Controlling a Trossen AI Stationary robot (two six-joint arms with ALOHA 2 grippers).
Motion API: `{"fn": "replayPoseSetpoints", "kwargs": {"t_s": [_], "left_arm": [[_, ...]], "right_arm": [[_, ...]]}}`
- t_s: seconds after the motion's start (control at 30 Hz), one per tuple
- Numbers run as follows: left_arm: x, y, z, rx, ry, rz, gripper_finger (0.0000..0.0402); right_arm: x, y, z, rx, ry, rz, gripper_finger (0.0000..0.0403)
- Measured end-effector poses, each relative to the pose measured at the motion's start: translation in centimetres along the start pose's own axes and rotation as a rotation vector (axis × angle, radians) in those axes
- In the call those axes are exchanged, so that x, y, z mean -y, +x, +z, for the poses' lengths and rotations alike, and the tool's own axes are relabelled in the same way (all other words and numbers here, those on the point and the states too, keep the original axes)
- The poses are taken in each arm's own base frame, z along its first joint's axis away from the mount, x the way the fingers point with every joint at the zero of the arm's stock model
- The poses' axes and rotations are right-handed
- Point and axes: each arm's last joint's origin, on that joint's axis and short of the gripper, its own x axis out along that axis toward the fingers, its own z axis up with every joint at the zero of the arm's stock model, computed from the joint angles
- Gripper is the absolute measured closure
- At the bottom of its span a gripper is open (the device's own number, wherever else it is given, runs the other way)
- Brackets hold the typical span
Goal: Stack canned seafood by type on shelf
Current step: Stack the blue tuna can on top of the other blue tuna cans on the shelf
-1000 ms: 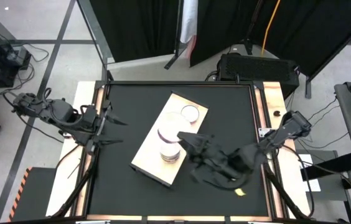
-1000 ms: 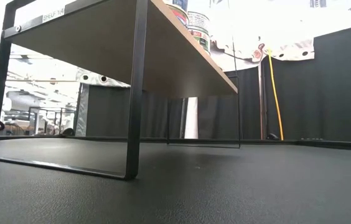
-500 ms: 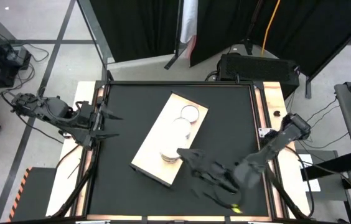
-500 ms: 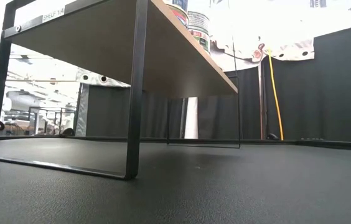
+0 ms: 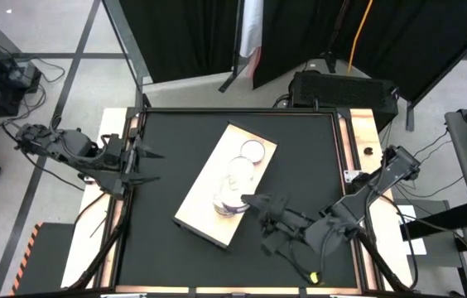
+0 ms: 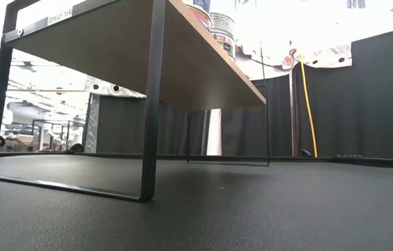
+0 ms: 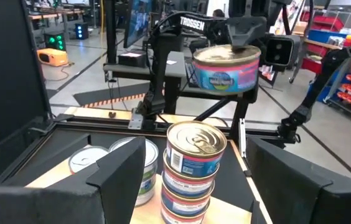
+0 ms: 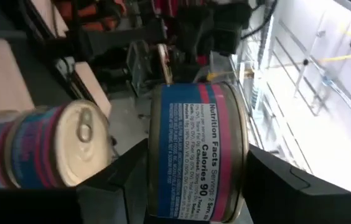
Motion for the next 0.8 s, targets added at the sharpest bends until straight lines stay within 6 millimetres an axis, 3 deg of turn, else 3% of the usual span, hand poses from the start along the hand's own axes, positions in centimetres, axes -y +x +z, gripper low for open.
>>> {"fn": "replayPoseSetpoints", "kwargs": {"t_s": [0.3,0.8], "left_arm": [[0.0,0.1,0.0,-0.001,0.001,0.007,0.0123],[0.0,0.1,0.0,-0.004,0.002,0.008,0.0123]], "right_arm": [[-1.1,2.0,-1.4,0.015,-0.032,0.111,0.0204],[-1.8,3.3,-2.6,0.036,-0.04,0.204,0.0204]]}}
